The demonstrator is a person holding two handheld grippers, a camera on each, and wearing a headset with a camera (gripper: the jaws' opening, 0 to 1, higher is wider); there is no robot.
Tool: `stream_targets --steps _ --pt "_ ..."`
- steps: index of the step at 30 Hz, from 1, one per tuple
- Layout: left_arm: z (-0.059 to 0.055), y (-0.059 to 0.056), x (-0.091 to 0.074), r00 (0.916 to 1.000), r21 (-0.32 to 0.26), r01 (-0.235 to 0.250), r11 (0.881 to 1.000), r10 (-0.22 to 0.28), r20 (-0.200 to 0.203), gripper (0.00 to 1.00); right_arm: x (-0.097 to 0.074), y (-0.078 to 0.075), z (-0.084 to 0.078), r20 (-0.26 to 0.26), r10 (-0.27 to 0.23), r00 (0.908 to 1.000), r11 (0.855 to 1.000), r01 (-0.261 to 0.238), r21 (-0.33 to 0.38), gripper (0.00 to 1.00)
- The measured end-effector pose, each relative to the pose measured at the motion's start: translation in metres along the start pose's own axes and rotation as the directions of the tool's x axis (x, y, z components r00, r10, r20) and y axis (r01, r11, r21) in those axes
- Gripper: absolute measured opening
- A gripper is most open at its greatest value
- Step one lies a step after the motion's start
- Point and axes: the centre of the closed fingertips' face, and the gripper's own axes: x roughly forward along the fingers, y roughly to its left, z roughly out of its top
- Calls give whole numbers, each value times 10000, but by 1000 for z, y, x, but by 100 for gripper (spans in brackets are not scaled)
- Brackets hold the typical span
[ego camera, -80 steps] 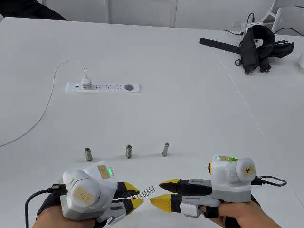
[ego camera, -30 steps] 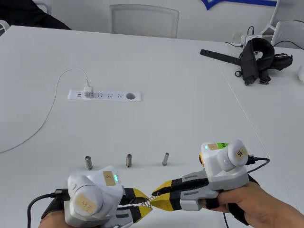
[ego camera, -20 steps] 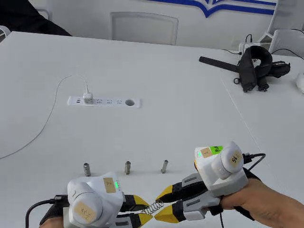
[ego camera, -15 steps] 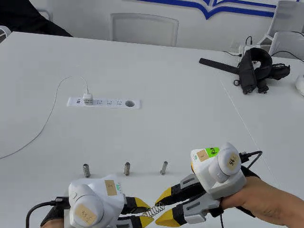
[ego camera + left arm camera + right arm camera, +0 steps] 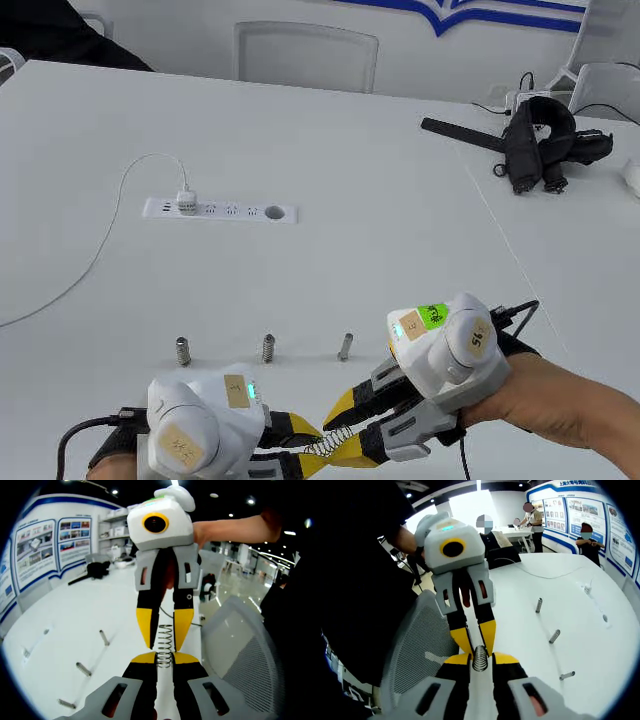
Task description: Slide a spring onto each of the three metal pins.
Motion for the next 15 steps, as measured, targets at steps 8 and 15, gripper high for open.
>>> stream_targets --steps 8,15 --pt "0 -3 0 9999 26 115 9999 -115 -5 10 1 5 -1 -151 254 9996 9993 -258 -276 13" --pt "-1 -4 1 9997 -17 230 9997 -230 -1 10 1 5 -2 -160 206 9997 9992 -211 -347 12"
